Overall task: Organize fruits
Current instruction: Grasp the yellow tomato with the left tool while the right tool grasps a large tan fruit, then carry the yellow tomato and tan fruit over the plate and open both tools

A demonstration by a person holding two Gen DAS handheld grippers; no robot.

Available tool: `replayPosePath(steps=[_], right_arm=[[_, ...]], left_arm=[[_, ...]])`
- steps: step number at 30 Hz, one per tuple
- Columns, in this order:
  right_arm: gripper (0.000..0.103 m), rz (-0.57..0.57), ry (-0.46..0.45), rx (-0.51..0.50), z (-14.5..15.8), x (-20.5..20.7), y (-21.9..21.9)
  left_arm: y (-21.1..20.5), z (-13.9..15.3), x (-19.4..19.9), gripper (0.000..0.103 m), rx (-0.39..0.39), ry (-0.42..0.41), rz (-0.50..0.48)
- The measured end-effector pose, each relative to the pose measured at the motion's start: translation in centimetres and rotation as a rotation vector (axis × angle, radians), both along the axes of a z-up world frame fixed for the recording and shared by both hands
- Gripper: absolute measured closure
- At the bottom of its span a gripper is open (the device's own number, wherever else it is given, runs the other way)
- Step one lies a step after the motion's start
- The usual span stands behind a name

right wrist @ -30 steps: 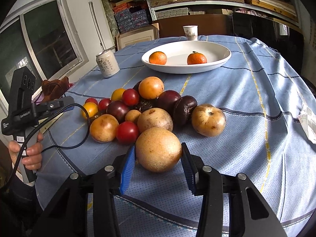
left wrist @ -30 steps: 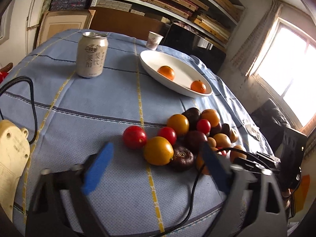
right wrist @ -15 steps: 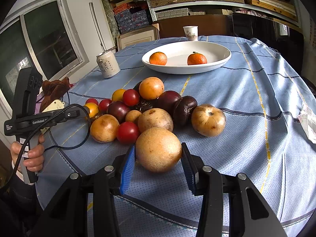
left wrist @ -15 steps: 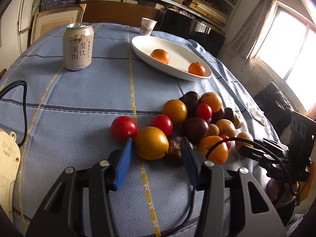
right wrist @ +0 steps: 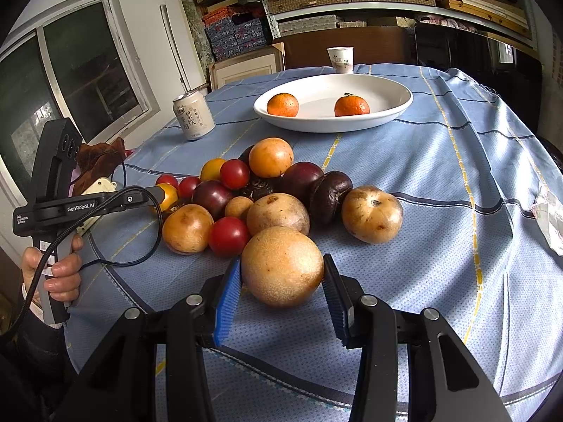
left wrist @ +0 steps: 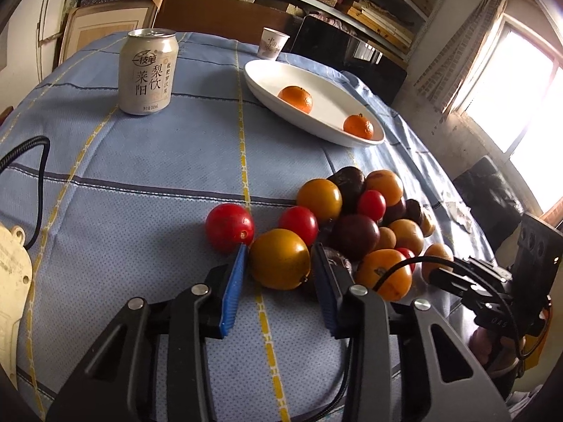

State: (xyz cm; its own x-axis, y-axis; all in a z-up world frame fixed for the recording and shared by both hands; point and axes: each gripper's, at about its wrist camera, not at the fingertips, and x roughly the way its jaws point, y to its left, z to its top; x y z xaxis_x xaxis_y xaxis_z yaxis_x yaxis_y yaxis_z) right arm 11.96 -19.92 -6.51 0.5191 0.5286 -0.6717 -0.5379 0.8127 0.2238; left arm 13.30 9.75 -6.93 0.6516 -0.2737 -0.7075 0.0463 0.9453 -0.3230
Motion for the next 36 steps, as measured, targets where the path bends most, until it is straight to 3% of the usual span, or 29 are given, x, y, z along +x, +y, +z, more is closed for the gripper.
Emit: replayPosePath(steps=[4, 14, 20, 29, 36], right_arm=[[0.058, -0.001, 0.000, -0.003, 0.0, 0.0, 0.0], [0.058, -0.003, -0.001, -0.004, 0.0, -0.3, 0.1], [0.058, -0.003, -0.006, 0.003, 0.1, -0.4, -0.1], [0.058, -0.009, -0.003, 0.021, 0.7, -0.2, -0.6], [0.058, 0.065, 0.021, 0.075, 5.2, 1.5, -0.7]], left_arm=[[-0.8, -0.3, 0.9, 0.066, 0.052, 0.037, -0.006], [0.1, -0.5, 1.0, 0.066, -0.007, 0.037, 0.010], [0.5, 0.4, -0.4, 0.066, -0.015, -0.015, 0.028], [-0.6, 2.7, -1.4, 0.066, 0.020, -0.068, -0.026], [-1.6, 6.5, 0.8, 0.066, 0.053, -0.099, -0.094]])
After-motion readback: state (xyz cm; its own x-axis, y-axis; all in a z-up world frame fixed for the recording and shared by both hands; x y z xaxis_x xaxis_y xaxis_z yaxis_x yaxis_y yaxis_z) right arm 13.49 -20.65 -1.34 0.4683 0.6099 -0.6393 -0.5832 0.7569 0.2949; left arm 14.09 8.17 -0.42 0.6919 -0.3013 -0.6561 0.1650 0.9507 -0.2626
